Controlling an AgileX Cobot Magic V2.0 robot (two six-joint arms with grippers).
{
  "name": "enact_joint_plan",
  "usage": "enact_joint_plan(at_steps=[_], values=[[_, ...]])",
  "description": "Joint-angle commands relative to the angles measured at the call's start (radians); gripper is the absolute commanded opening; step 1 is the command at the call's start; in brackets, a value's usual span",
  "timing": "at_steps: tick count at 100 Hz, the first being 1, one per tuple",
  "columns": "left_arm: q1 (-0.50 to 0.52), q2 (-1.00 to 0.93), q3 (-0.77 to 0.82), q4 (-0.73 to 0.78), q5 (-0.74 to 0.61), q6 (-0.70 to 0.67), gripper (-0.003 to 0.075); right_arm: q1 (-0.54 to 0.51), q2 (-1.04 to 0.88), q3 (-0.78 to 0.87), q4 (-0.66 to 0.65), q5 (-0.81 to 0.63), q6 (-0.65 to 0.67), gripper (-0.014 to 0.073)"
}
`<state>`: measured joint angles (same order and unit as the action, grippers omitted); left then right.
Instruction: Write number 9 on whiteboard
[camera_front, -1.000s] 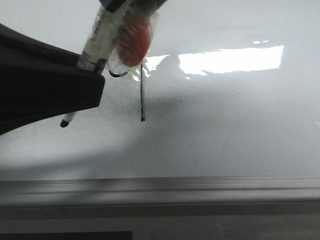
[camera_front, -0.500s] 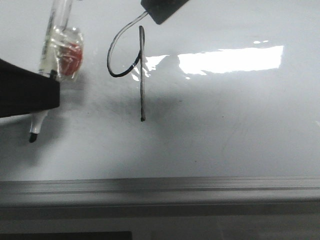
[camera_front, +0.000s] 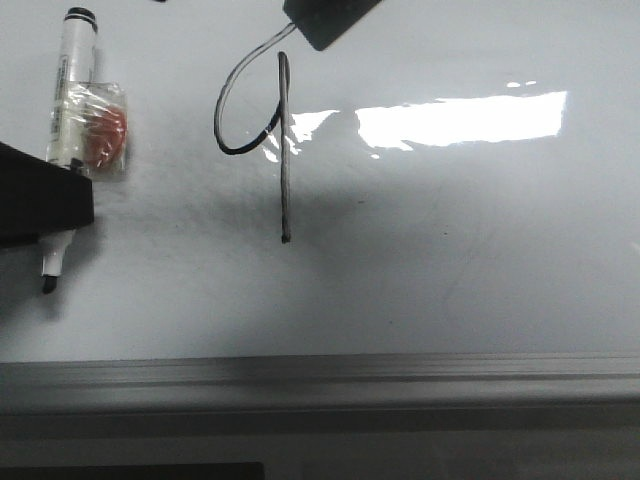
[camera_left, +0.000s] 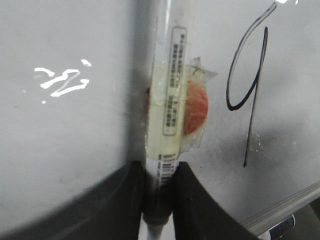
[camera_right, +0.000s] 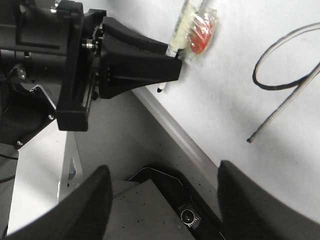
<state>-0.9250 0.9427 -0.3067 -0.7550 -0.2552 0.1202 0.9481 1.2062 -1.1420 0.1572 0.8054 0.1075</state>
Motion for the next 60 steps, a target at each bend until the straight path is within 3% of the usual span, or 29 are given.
enact_joint_plan(at_steps=[1, 27, 49, 60], values=[[0.008, -0.003, -0.030, 0.000, -0.053, -0.006, -0.0020, -0.002, -0.015, -0.033, -0.004, -0.050, -0.002, 0.0396], [0.008, -0.003, -0.030, 0.000, -0.051, -0.006, 0.0006, -0.002, -0.015, -0.033, -0.004, -0.044, -0.002, 0.0396], [0.008, -0.003, -0.030, 0.000, -0.047, -0.006, 0.0327, -0.002, -0.015, -0.033, -0.004, -0.044, -0.002, 0.0396], [0.008, -0.003, -0.030, 0.000, -0.047, -0.006, 0.0400, -0.002, -0.015, -0.033, -0.004, -0.044, -0.002, 0.0396]])
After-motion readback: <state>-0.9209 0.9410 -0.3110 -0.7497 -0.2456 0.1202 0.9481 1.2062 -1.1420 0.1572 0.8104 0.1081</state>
